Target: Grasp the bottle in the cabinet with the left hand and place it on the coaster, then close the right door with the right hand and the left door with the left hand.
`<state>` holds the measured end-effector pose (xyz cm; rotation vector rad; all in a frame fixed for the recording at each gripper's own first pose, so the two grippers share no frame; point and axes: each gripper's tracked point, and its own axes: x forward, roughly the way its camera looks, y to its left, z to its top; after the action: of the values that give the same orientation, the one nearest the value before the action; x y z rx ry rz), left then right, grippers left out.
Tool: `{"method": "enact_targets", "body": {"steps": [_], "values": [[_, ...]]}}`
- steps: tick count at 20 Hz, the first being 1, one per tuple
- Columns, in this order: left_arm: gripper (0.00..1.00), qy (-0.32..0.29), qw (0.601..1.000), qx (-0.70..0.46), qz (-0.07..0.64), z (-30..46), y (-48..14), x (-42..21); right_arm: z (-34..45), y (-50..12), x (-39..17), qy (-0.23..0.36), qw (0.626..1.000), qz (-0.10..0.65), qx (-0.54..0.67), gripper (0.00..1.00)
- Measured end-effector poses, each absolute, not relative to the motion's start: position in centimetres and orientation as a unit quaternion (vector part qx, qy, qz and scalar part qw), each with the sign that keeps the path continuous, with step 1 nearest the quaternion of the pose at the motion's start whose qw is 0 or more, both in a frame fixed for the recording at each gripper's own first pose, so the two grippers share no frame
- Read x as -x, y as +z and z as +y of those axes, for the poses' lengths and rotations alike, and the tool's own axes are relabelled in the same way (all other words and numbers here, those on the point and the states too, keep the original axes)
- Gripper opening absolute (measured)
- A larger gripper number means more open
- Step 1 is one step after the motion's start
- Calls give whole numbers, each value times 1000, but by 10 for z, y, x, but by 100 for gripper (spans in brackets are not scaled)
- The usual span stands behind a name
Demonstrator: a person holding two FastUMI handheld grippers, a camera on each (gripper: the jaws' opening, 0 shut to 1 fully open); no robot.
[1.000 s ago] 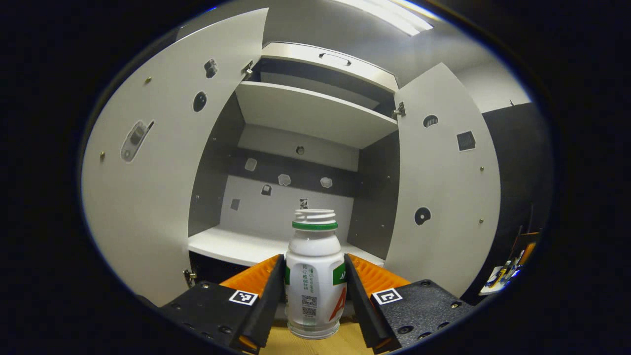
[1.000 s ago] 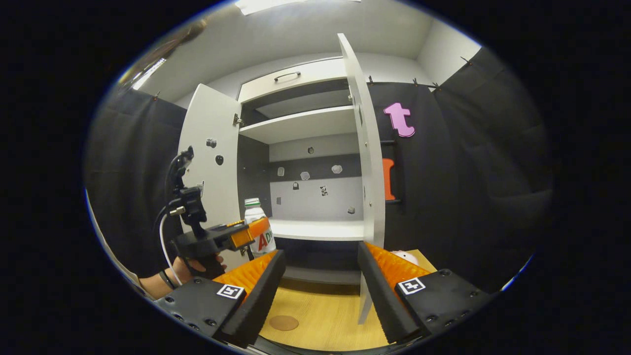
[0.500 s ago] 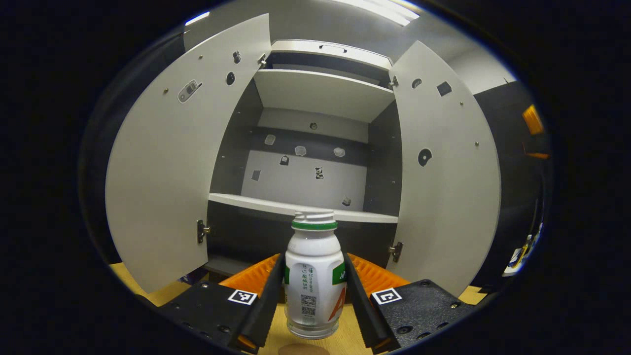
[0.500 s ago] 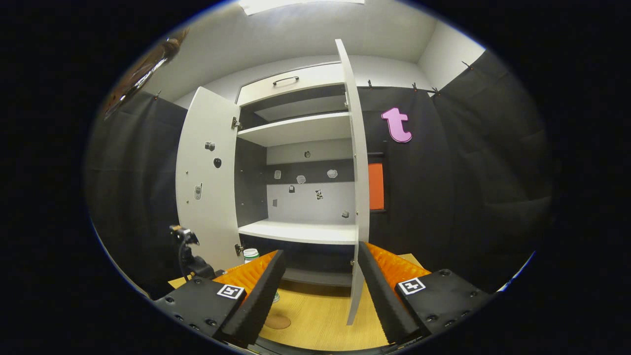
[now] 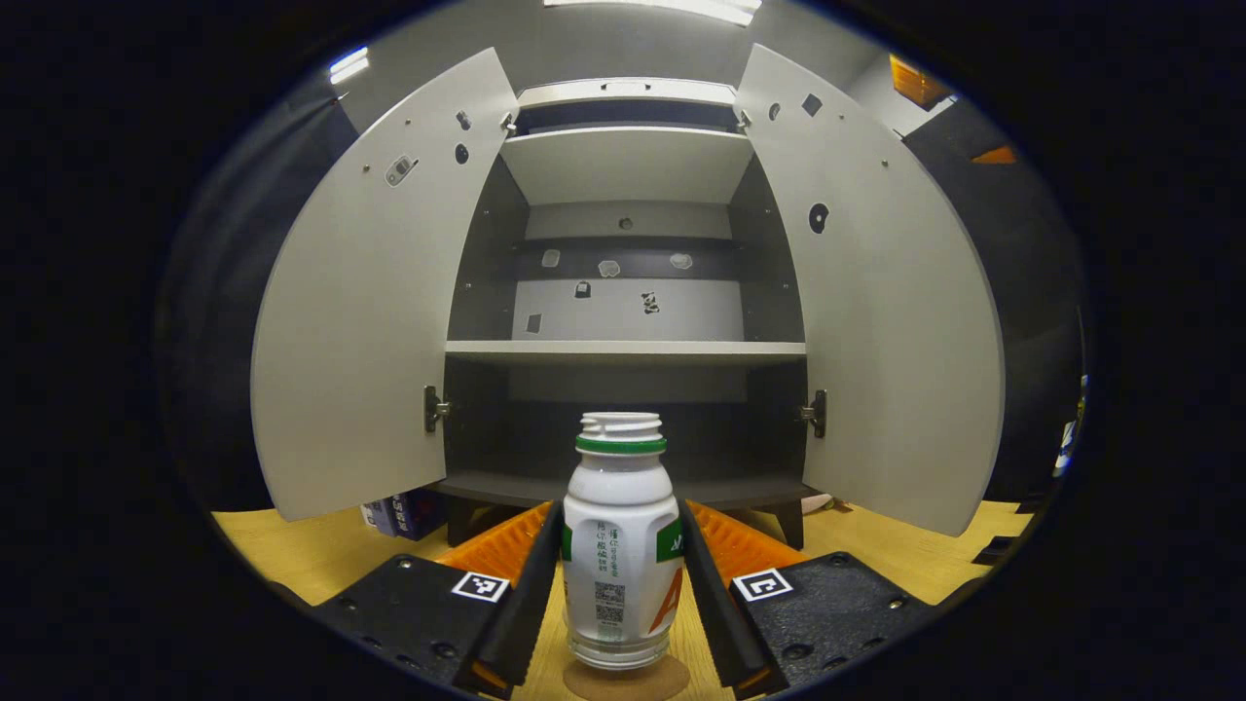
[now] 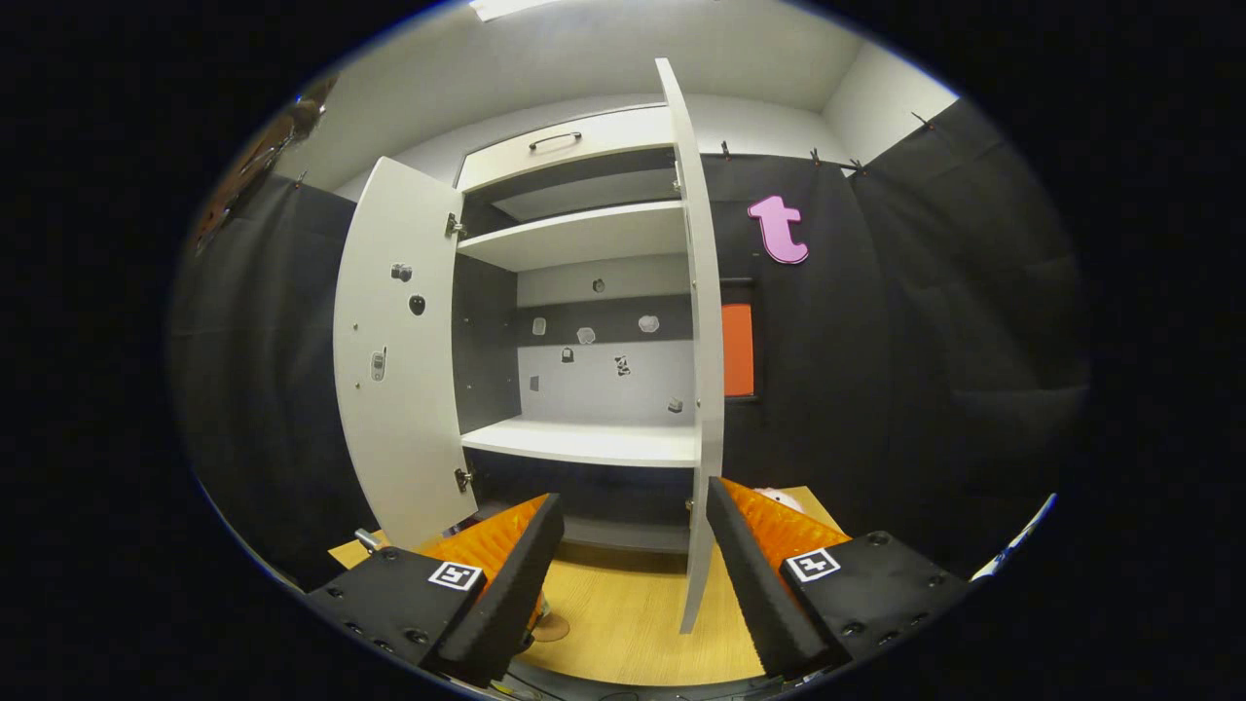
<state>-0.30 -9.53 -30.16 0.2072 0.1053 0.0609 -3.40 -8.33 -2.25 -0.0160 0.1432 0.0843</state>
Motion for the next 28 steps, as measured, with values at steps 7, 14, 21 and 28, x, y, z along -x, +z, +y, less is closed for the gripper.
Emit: {"method": "enact_targets", "body": {"steps": [7,14,21,28], "values": [[70,9,990,-119,78,-102,-338,9,-83,-24,34,29,997,75,8,97],[71,6,991,-100,85,-93,-344,19,-85,-25,36,24,997,77,4,97],[87,-10,990,-115,77,-102,-325,26,-81,-24,37,37,997,70,-5,97],[93,-13,994,-90,58,-114,-262,23,-97,-16,41,31,998,52,-9,97]]}}
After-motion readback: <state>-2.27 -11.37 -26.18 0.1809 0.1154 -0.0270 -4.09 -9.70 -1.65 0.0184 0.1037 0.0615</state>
